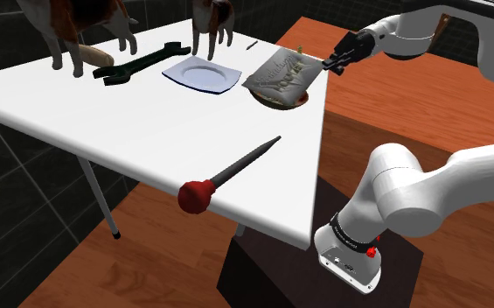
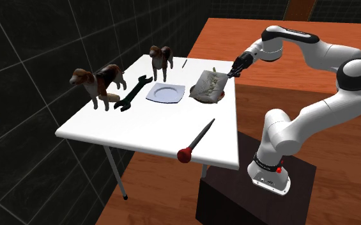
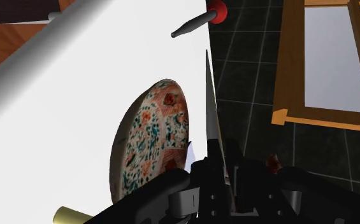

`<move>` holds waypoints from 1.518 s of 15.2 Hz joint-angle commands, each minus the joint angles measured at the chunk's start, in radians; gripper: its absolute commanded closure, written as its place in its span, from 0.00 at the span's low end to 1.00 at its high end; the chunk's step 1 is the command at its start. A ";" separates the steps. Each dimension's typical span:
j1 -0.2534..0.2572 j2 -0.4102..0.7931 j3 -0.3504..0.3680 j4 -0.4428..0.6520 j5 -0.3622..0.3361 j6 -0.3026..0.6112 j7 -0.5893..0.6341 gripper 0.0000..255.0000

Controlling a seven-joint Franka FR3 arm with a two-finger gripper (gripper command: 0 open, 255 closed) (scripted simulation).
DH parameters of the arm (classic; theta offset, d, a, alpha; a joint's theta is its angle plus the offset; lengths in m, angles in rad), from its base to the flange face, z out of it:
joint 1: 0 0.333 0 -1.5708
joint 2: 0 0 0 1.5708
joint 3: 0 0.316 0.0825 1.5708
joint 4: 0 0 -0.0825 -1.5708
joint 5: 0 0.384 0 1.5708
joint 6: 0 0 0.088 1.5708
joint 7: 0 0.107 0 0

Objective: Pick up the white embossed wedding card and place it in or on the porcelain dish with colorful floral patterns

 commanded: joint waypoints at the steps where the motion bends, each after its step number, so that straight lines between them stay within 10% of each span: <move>1: 0.002 0.003 -0.016 -0.019 -0.009 0.013 -0.022 1.00; 10: 0.002 0.004 -0.025 -0.030 -0.015 0.020 -0.034 1.00; 11: 0.002 0.004 -0.025 -0.030 -0.015 0.020 -0.034 0.00; 23: 0.063 0.018 -0.116 0.116 -0.048 -0.086 -0.023 0.00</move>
